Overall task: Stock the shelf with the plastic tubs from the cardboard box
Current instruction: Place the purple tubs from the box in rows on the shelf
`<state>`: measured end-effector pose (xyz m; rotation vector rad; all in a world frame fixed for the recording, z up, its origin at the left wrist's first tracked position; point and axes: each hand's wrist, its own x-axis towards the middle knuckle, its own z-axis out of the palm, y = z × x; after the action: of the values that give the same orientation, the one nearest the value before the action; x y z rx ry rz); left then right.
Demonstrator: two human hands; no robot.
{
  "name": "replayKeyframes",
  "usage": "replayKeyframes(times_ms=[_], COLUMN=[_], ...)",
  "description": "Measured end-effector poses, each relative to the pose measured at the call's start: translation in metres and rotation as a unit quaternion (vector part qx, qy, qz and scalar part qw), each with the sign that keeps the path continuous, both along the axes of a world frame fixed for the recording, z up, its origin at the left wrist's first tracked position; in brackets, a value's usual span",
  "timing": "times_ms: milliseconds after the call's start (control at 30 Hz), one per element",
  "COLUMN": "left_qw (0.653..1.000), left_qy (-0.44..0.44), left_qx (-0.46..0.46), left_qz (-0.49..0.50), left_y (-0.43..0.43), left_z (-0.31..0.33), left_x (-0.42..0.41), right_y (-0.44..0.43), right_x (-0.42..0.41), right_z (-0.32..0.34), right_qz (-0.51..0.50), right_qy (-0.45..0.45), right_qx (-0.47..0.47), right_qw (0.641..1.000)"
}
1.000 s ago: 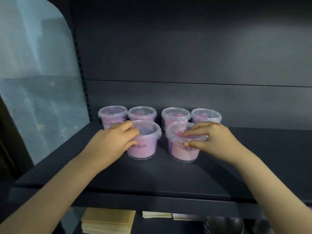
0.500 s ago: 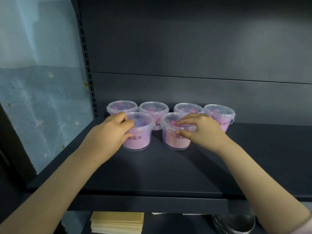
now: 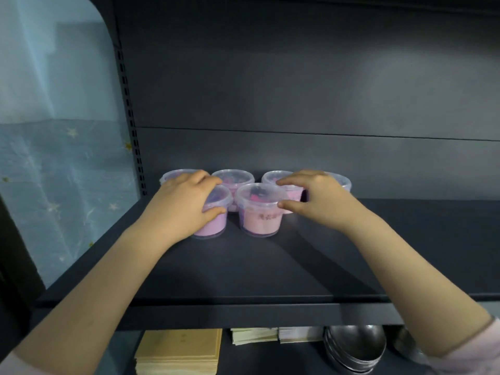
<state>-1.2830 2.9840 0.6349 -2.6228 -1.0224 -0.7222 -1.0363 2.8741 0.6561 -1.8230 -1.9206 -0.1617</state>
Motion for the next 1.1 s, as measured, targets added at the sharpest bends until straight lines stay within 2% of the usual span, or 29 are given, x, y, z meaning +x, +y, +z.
replayKeyframes(times_ms=[133, 300, 433, 567, 667, 767, 967, 1100], left_qw=[0.998, 0.983, 0.960, 0.934, 0.915, 0.896, 0.849, 0.816], left_qy=[-0.024, -0.080, -0.114, -0.125, -0.107, -0.062, 0.079, 0.148], left_qx=[0.041, 0.093, 0.080, 0.040, -0.005, -0.065, -0.194, -0.270], left_qz=[-0.042, -0.139, -0.244, -0.331, -0.388, -0.435, -0.486, -0.489], left_y=[-0.038, -0.113, -0.204, -0.303, -0.372, -0.426, -0.502, -0.526], left_z=[0.028, 0.042, 0.022, -0.020, -0.065, -0.116, -0.232, -0.296], left_x=[0.042, 0.141, 0.240, 0.331, 0.387, 0.433, 0.498, 0.542], right_y=[-0.063, -0.188, -0.310, -0.436, -0.517, -0.579, -0.674, -0.708], right_x=[0.034, 0.097, 0.153, 0.204, 0.238, 0.263, 0.306, 0.335], right_z=[0.033, 0.044, 0.020, -0.032, -0.084, -0.141, -0.256, -0.313], right_qz=[-0.079, -0.205, -0.305, -0.388, -0.447, -0.496, -0.581, -0.609], right_qy=[-0.045, -0.096, -0.118, -0.114, -0.074, 0.003, 0.181, 0.267], right_qx=[0.040, 0.108, 0.116, 0.093, 0.057, 0.021, -0.054, -0.072], right_qw=[0.995, 0.968, 0.938, 0.910, 0.890, 0.868, 0.792, 0.743])
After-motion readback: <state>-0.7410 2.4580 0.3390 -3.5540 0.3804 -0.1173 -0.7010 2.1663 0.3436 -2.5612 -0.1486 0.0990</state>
